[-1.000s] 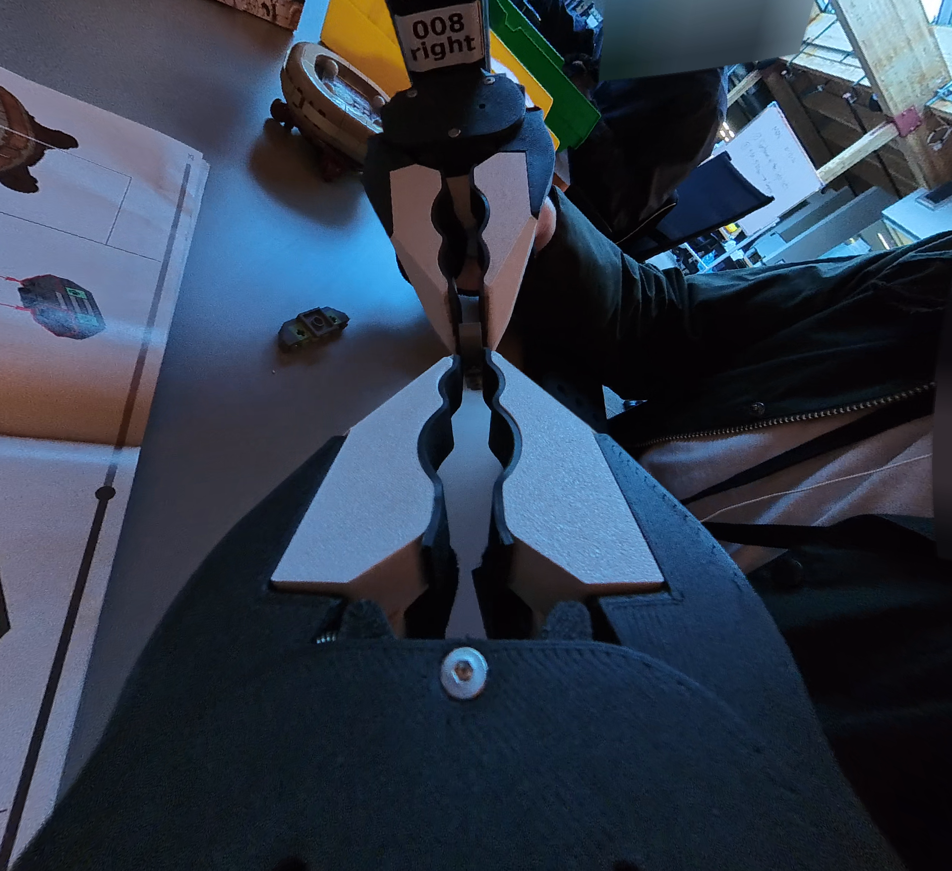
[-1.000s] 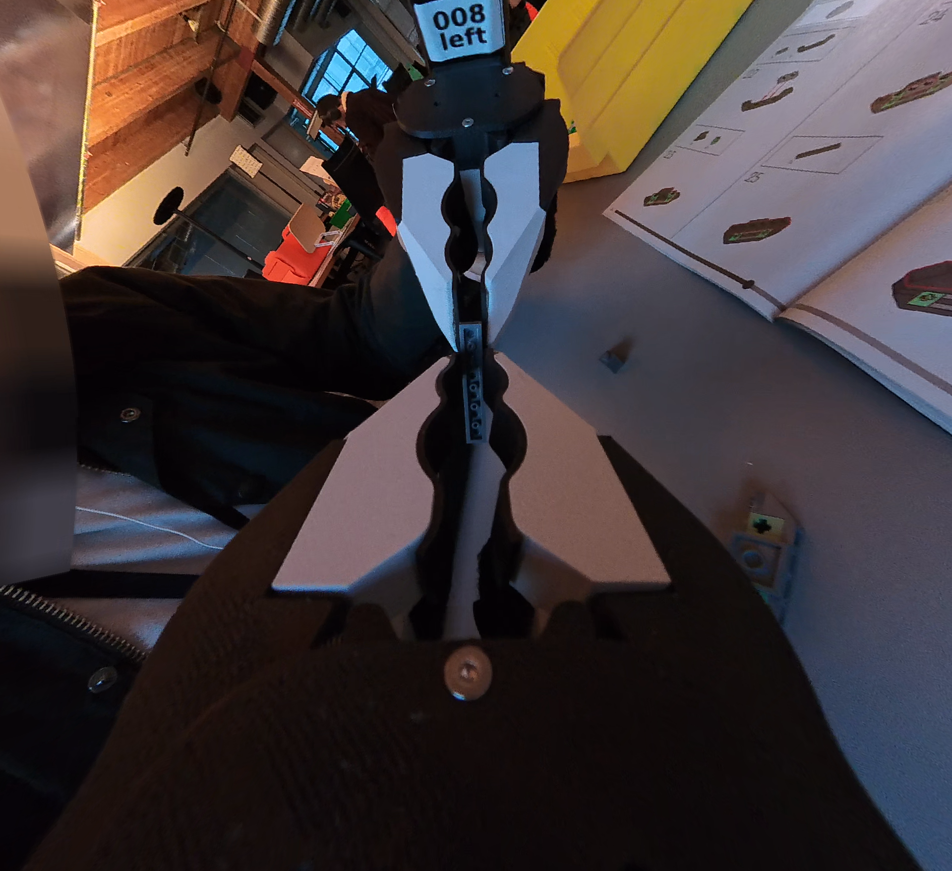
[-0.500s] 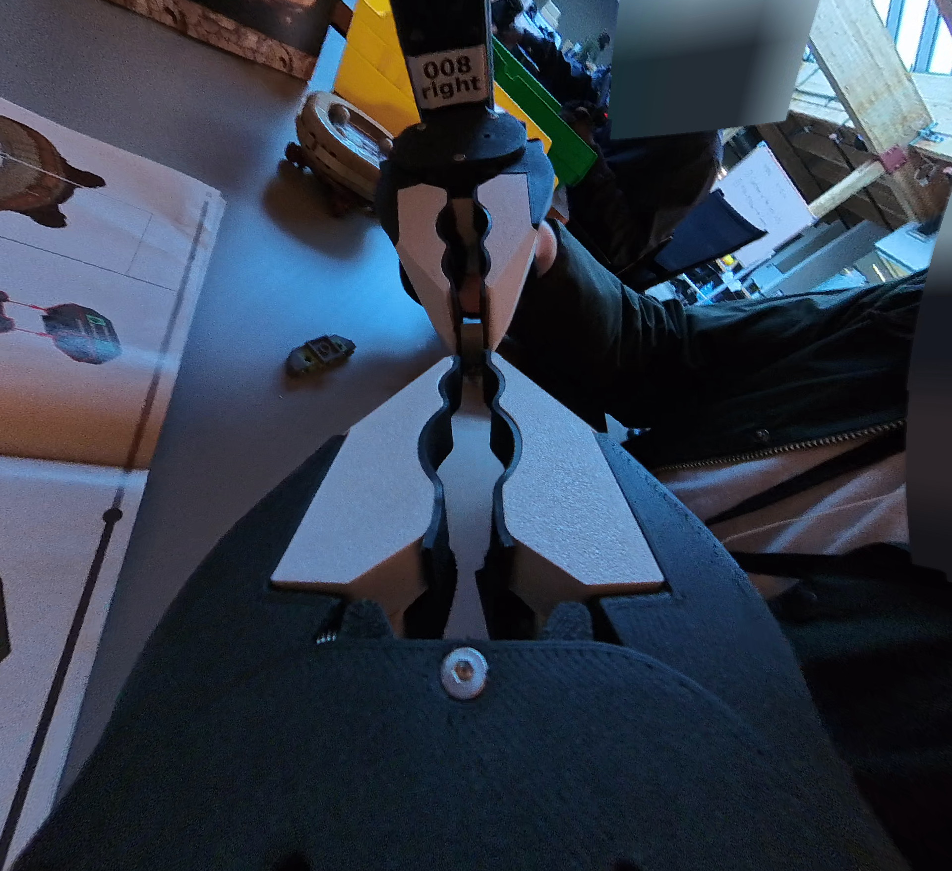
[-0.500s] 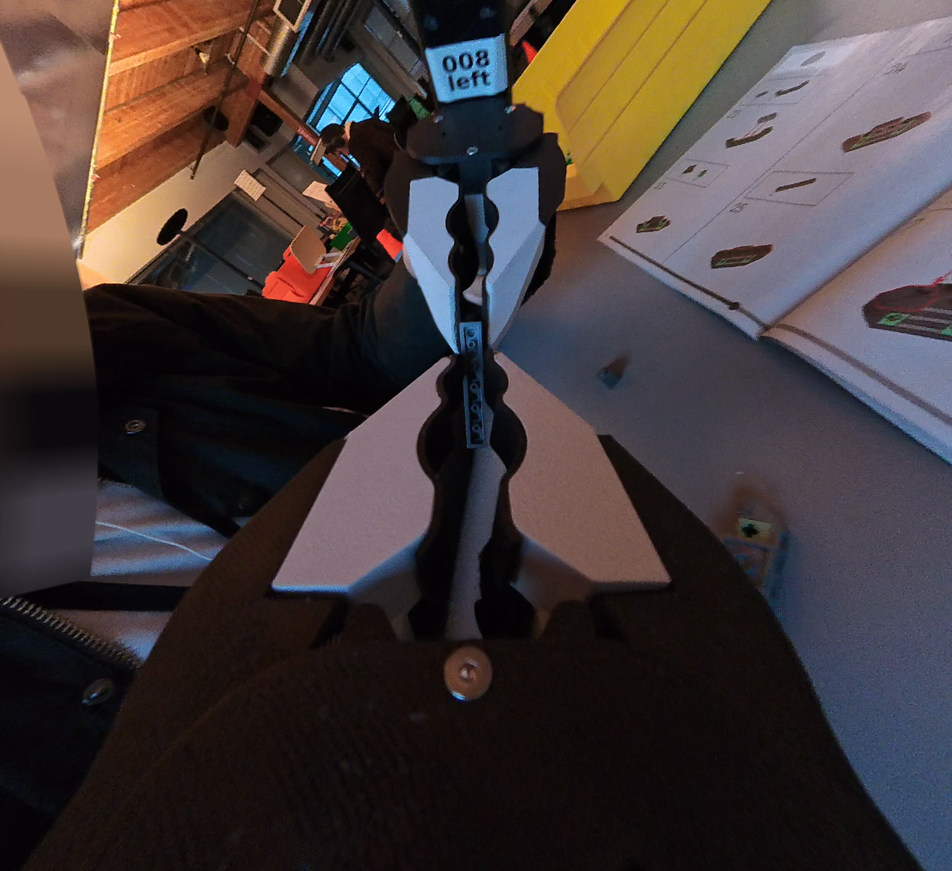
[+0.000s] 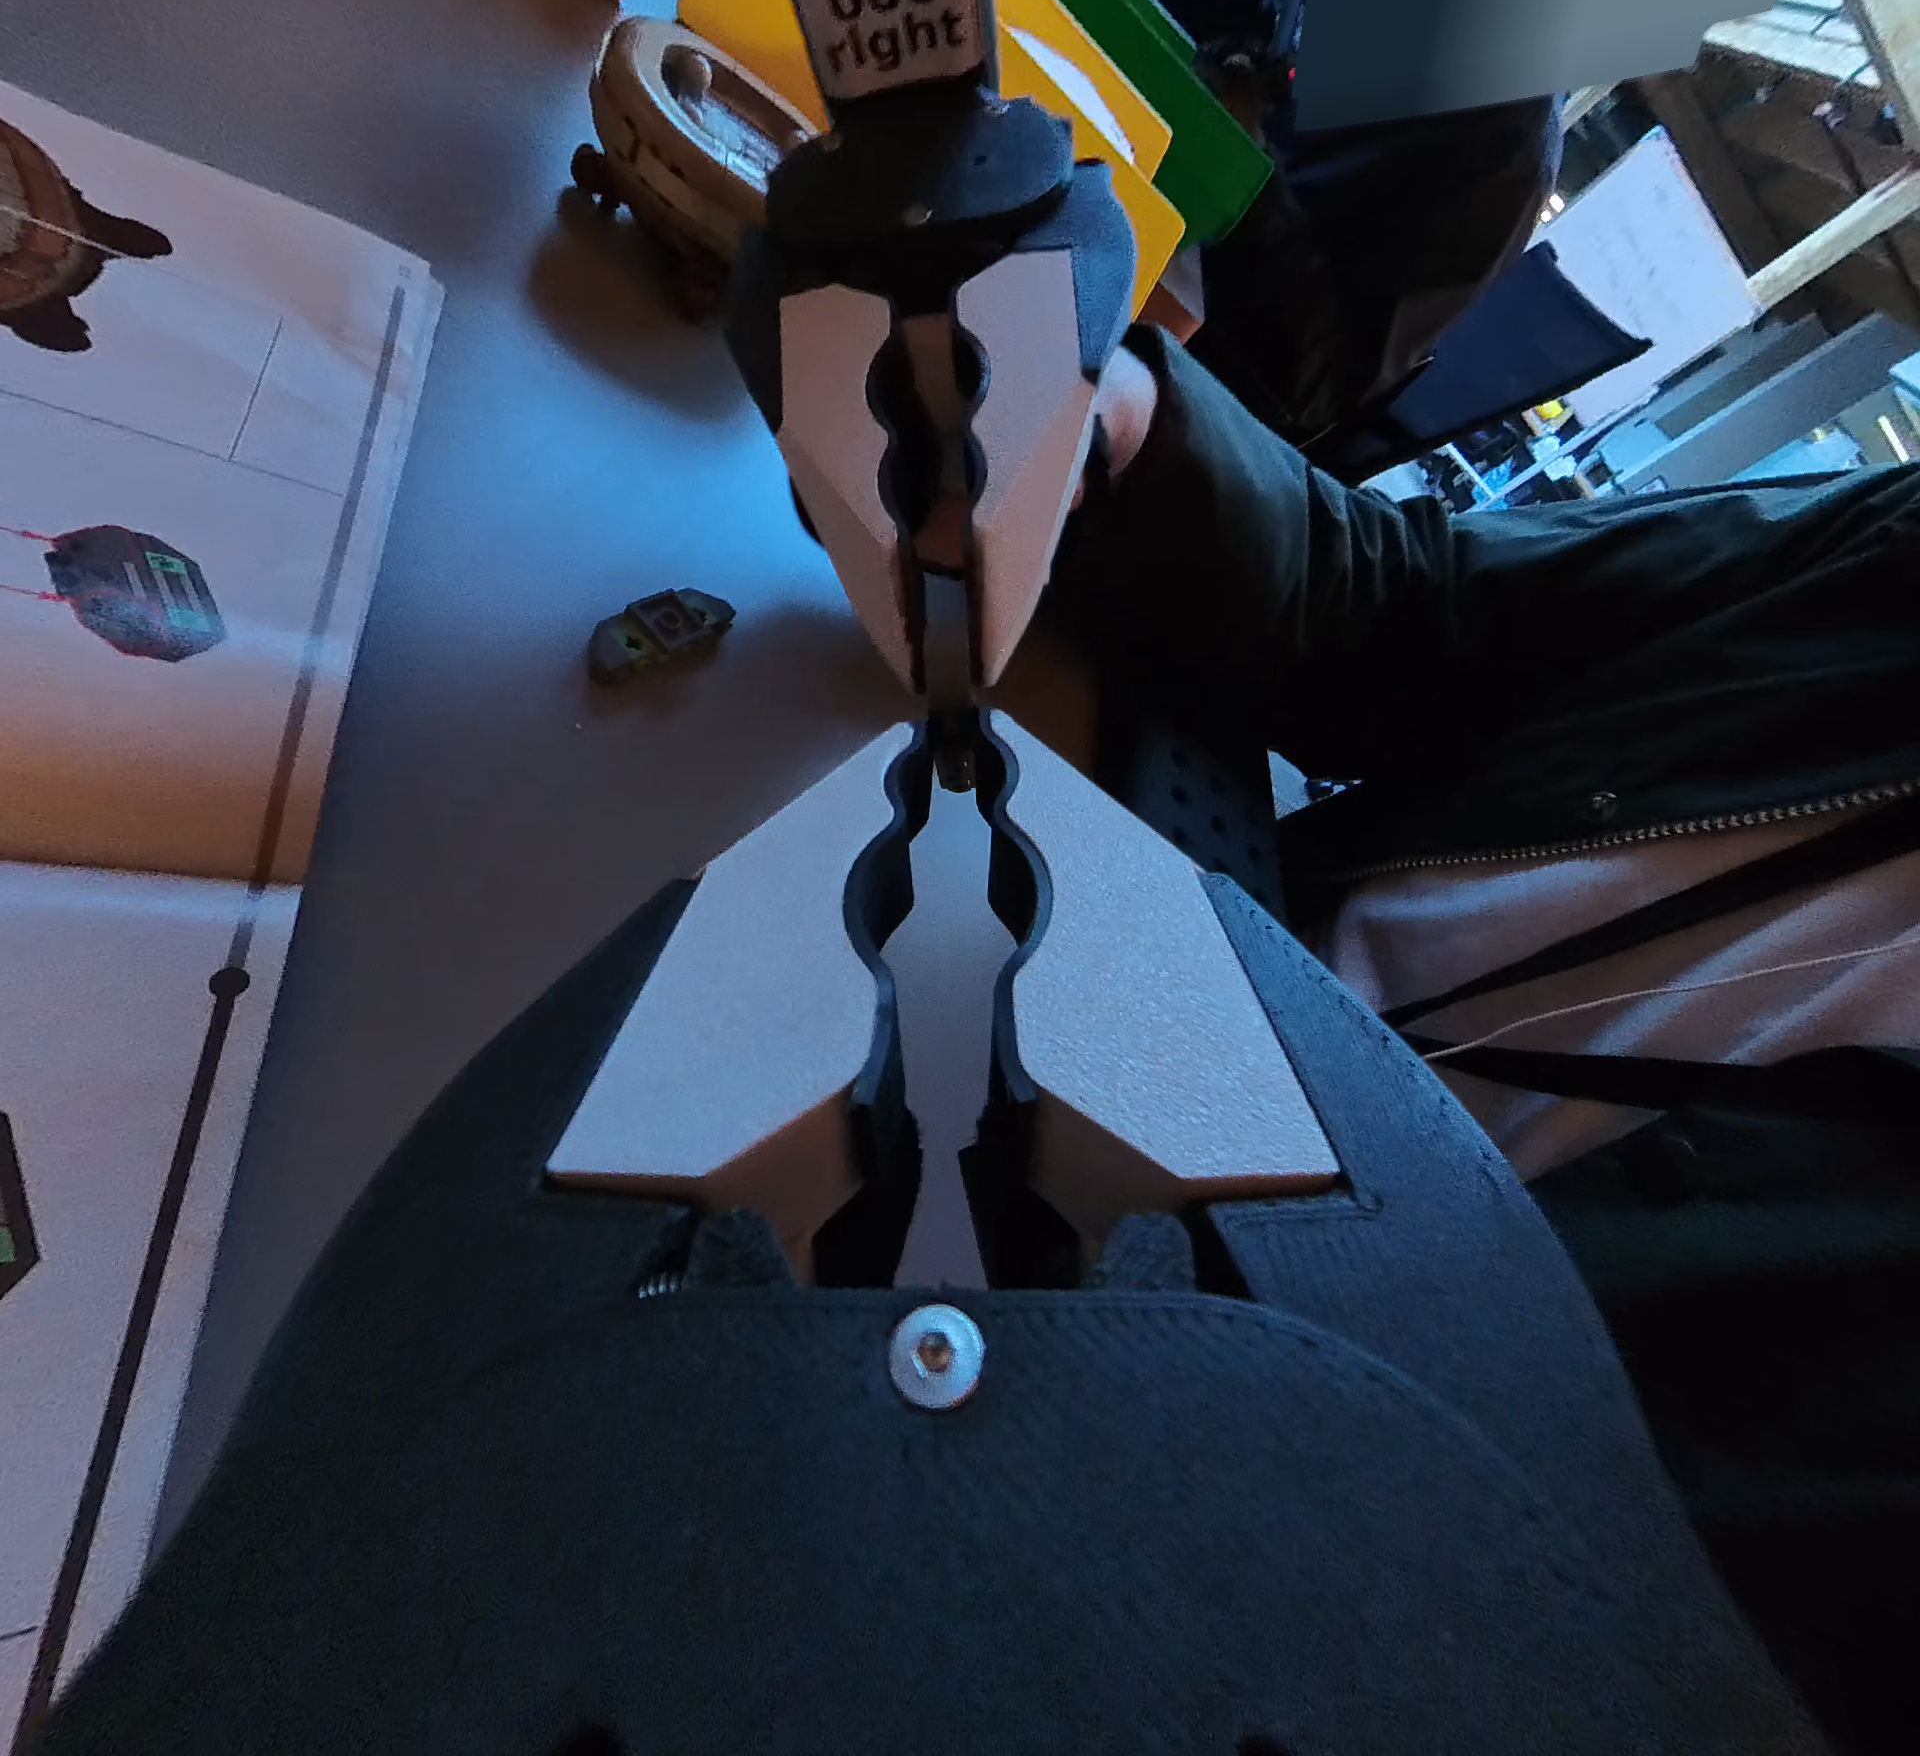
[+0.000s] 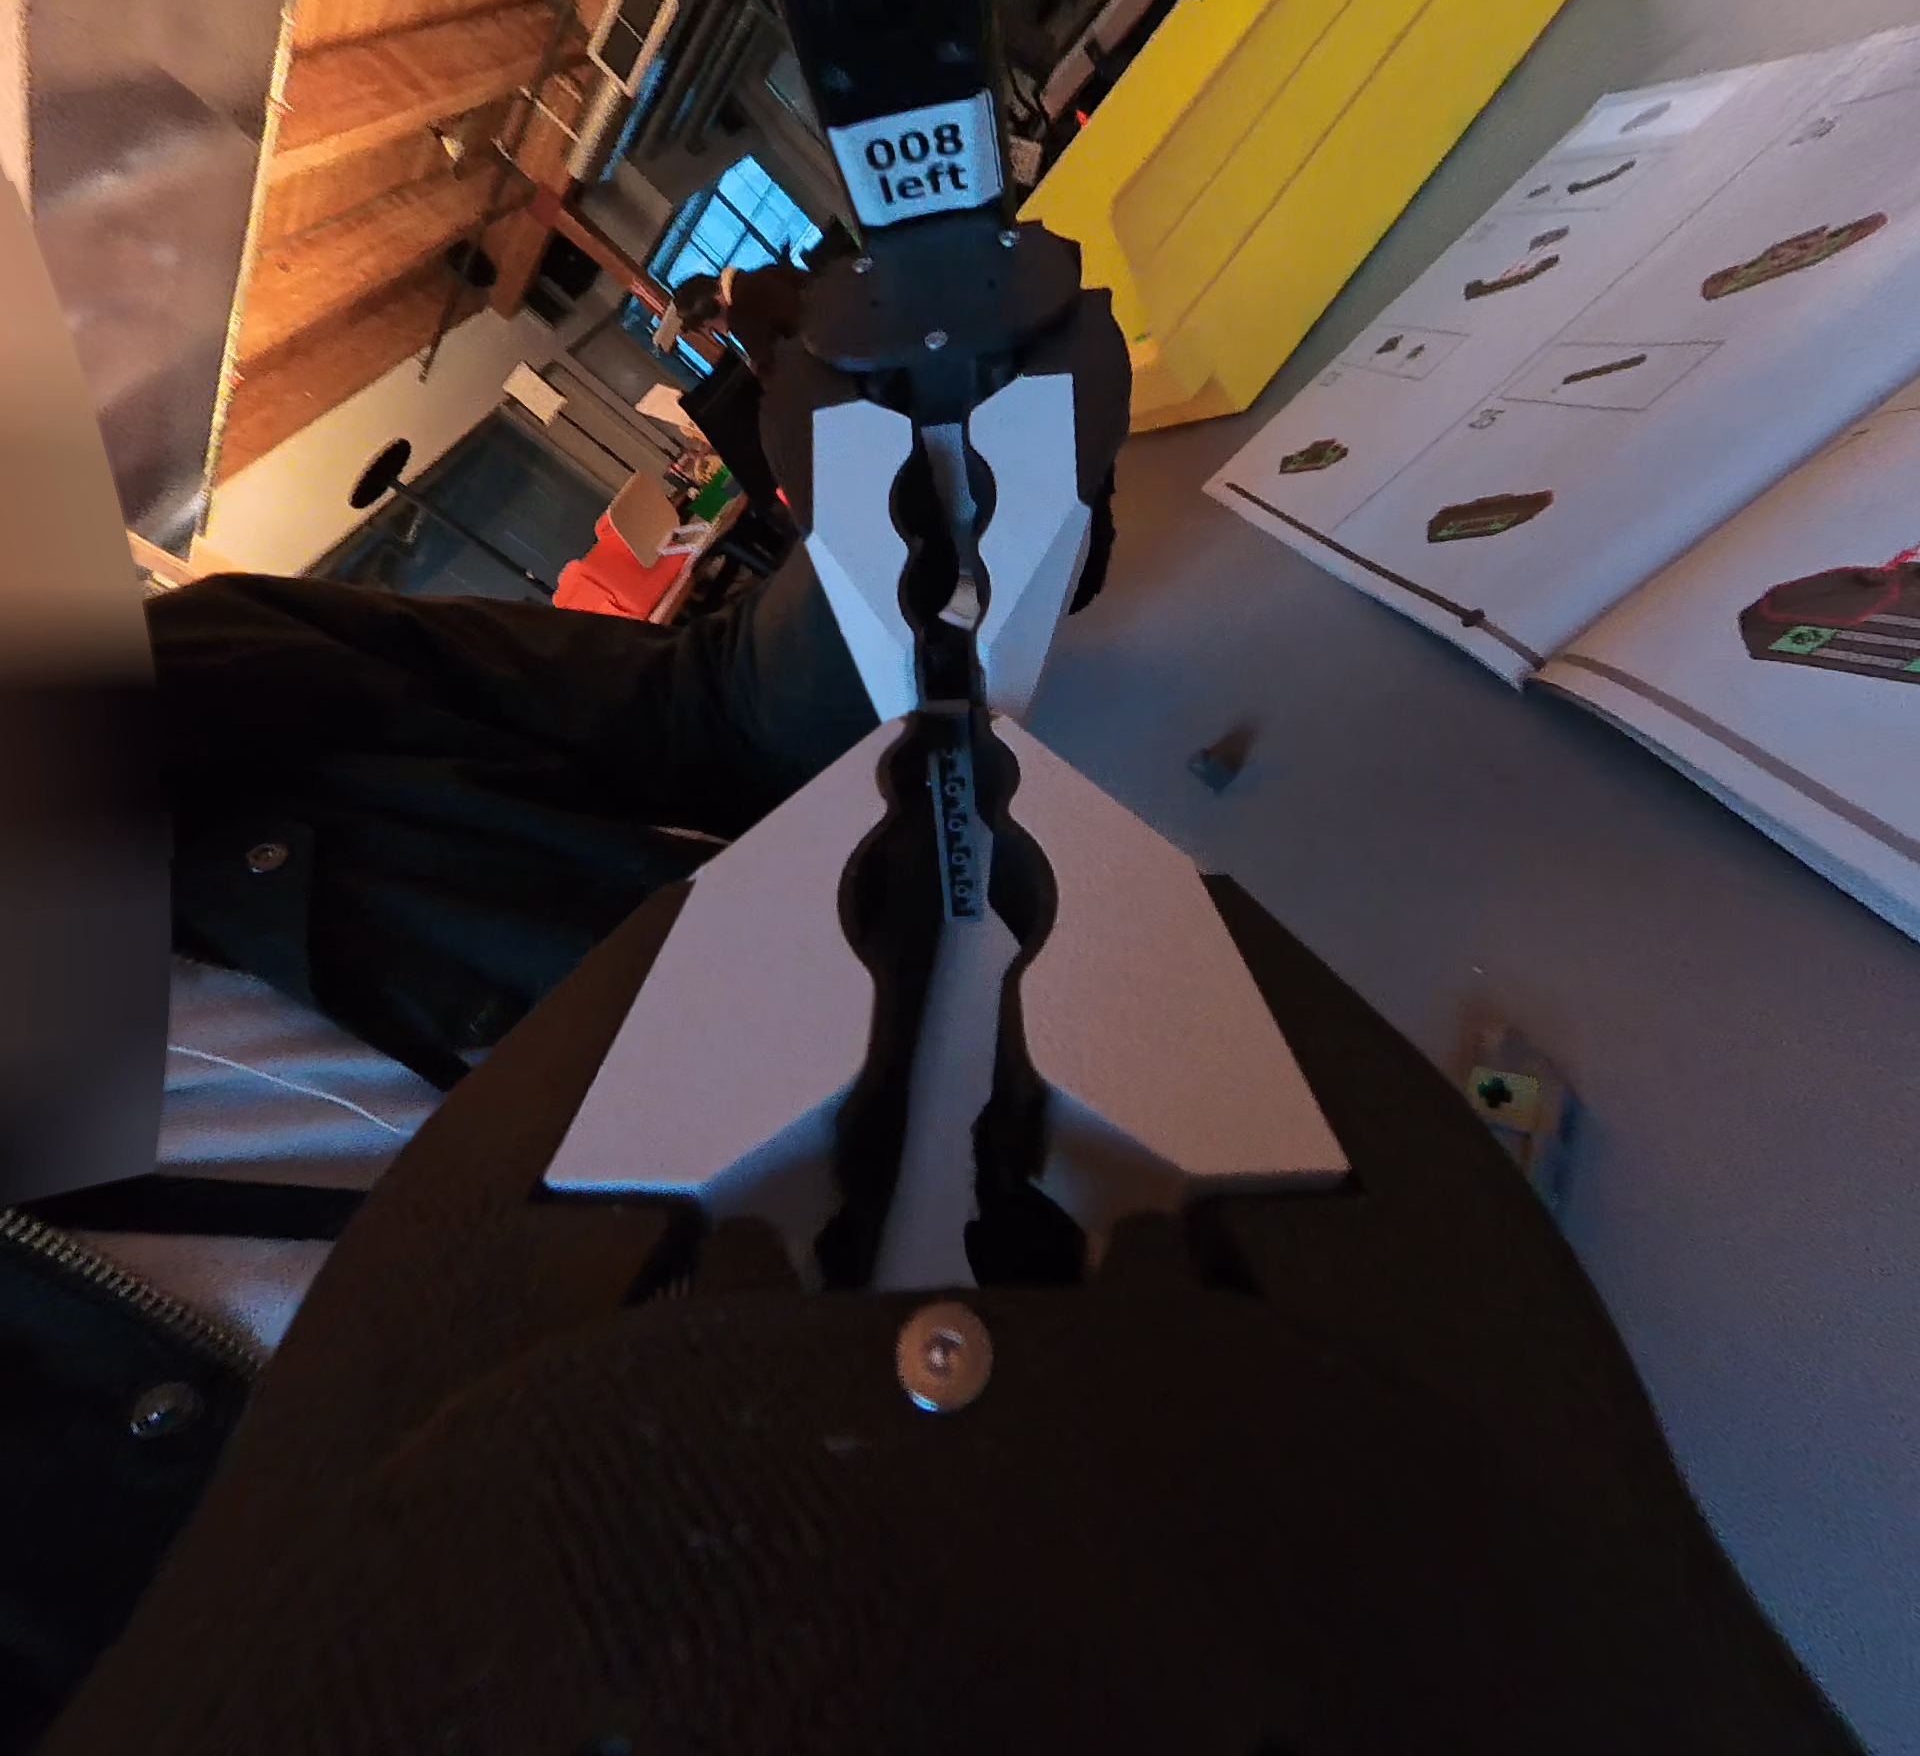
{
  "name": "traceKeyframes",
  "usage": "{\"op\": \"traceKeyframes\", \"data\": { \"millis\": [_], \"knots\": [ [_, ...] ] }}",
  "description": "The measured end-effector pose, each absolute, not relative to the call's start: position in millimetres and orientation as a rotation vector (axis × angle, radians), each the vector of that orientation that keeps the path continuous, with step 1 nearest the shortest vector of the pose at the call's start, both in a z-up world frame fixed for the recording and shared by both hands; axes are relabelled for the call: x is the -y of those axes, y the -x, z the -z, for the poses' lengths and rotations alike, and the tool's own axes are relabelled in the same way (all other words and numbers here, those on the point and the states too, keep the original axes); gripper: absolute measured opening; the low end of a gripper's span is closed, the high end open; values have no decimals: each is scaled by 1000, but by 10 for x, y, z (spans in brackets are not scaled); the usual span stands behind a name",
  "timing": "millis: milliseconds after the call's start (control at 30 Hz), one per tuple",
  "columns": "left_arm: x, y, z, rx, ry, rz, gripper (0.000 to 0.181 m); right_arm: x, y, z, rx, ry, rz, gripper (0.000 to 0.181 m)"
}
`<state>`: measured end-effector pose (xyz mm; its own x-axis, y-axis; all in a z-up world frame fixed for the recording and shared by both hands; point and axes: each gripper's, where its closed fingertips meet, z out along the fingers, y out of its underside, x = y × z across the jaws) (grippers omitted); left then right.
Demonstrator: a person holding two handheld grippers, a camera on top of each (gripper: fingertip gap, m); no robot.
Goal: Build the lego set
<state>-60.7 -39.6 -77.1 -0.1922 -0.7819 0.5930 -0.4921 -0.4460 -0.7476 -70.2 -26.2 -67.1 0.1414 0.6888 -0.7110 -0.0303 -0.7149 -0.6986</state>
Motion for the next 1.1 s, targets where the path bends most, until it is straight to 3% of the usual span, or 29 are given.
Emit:
{"op": "traceKeyframes", "data": {
  "millis": [567,667,833,1000,1100],
  "knots": [
    [359,613,756,-1338,1912,1915,6,233,666,687,526,1887,-1736,7],
    [358,645,806,-1351,1950,1918,25,193,607,630,487,1849,-1747,7],
    [339,607,737,-1312,1904,1957,9,165,590,597,464,1823,-1751,6],
    [379,600,758,-1348,1898,1945,13,138,630,612,445,1815,-1754,6],
    [359,595,762,-1356,1885,1906,6,128,644,608,439,1805,-1752,6]
  ]
}}
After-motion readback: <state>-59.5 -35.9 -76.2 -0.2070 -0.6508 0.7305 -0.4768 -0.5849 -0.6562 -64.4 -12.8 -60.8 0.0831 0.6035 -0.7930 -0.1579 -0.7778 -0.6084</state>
